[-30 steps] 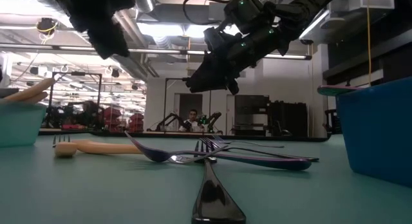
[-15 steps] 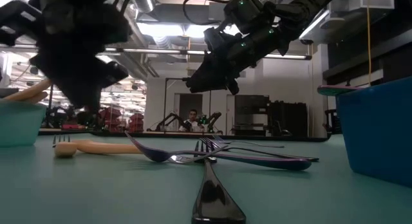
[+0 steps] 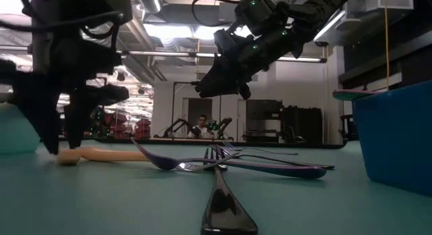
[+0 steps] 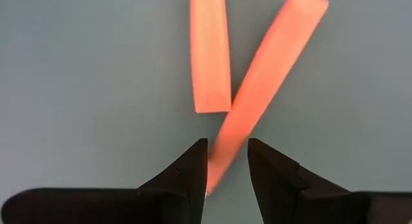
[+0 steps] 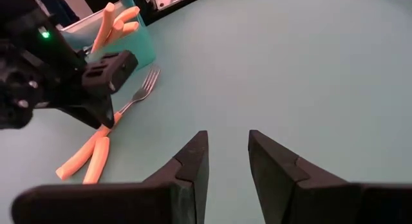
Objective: Sort silverware by color (type)
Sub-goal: Put the yellow fork into the green bin
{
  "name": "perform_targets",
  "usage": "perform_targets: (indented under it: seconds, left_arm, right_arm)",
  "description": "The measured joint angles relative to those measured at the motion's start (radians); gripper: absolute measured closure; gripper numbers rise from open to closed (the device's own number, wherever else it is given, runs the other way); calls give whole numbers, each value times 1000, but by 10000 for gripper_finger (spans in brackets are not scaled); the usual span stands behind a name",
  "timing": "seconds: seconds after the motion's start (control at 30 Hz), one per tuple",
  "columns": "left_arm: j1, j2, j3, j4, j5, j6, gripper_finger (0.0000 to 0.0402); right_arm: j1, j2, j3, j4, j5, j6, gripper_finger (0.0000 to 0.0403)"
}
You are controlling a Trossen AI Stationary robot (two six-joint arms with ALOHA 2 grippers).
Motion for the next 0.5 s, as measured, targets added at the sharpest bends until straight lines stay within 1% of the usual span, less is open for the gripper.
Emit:
perform_targets:
  seconds: [0.17, 0.4, 0.5]
  left_arm:
    - [-17, 40, 2, 3, -42, 29, 296]
    - [-18, 53, 3, 4, -38, 32, 296]
    - [-18, 54, 3, 5, -37, 58, 297]
  right_arm:
    - [0, 0, 0, 0, 0, 0, 303]
    - [0, 0, 0, 0, 0, 0, 303]
    - [0, 0, 0, 0, 0, 0, 303]
